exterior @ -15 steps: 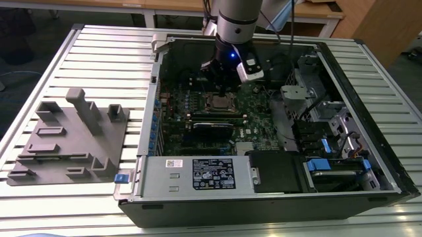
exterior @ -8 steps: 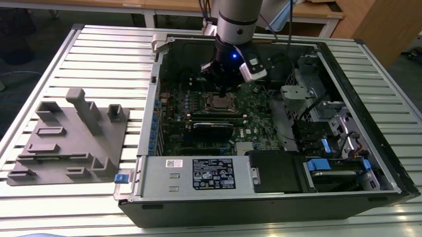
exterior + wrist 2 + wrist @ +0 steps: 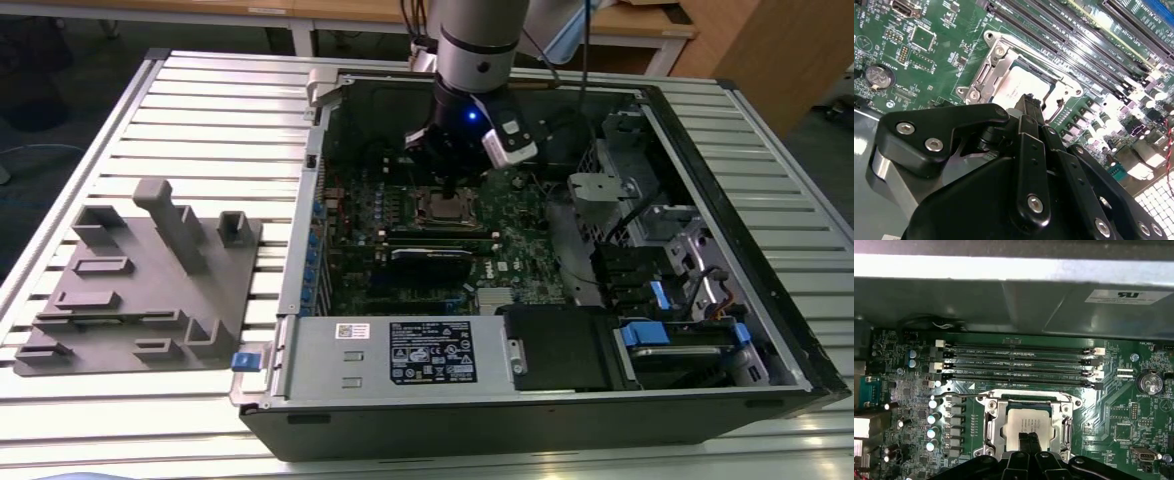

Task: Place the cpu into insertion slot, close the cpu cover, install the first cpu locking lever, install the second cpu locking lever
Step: 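Close the cpu cover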

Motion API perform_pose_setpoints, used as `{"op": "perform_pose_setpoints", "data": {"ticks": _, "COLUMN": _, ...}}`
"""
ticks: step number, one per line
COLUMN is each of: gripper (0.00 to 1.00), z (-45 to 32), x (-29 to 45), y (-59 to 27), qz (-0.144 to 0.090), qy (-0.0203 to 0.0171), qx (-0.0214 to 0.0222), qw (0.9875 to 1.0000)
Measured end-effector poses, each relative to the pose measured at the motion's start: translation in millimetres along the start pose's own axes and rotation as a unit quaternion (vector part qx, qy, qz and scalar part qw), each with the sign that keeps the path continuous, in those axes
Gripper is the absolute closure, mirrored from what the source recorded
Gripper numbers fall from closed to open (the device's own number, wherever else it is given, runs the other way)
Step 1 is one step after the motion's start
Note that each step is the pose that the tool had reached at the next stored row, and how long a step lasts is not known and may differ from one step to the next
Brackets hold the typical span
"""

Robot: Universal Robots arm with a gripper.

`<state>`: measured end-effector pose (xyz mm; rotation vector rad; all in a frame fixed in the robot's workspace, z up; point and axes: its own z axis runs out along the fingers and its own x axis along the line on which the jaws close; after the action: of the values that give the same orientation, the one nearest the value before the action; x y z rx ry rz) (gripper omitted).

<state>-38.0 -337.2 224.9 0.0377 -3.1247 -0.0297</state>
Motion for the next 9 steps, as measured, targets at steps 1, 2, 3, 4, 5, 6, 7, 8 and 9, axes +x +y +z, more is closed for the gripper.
{"op": "perform_pose_setpoints", "data": {"ticks": 1, "gripper": 0.89, "z": 0.8, "x": 0.7, "y": 0.0, "qz": 0.001, "qy": 0.0000, "qx": 0.0000, "qw": 1.0000}}
{"op": "perform_pose_setpoints", "data": {"ticks": 2, "gripper": 0.89, "z": 1.7, "x": 1.7, "y": 0.0, "qz": 0.002, "qy": 0.0000, "qx": 0.0000, "qw": 1.0000}}
{"op": "perform_pose_setpoints", "data": {"ticks": 3, "gripper": 0.89, "z": 2.6, "x": 3.0, "y": 0.0, "qz": 0.002, "qy": 0.0000, "qx": 0.0000, "qw": 1.0000}}
{"op": "perform_pose_setpoints", "data": {"ticks": 4, "gripper": 0.89, "z": 3.5, "x": 4.4, "y": 0.0, "qz": 0.002, "qy": 0.0000, "qx": 0.0000, "qw": 1.0000}}
{"op": "perform_pose_setpoints", "data": {"ticks": 5, "gripper": 0.89, "z": 4.3, "x": 6.1, "y": 0.0, "qz": 0.002, "qy": 0.0000, "qx": 0.0000, "qw": 1.0000}}
{"op": "perform_pose_setpoints", "data": {"ticks": 6, "gripper": 0.89, "z": 5.1, "x": 7.6, "y": 0.1, "qz": 0.002, "qy": 0.0000, "qx": 0.0000, "qw": 1.0000}}
{"op": "perform_pose_setpoints", "data": {"ticks": 7, "gripper": 0.89, "z": 5.9, "x": 9.1, "y": 0.1, "qz": 0.002, "qy": 0.0000, "qx": 0.0000, "qw": 1.0000}}
{"op": "perform_pose_setpoints", "data": {"ticks": 8, "gripper": 0.89, "z": 6.7, "x": 10.7, "y": 0.1, "qz": 0.002, "qy": 0.0000, "qx": 0.0000, "qw": 1.0000}}
{"op": "perform_pose_setpoints", "data": {"ticks": 9, "gripper": 0.89, "z": 7.4, "x": 12.1, "y": 0.1, "qz": 0.002, "qy": 0.0000, "qx": 0.0000, "qw": 1.0000}}
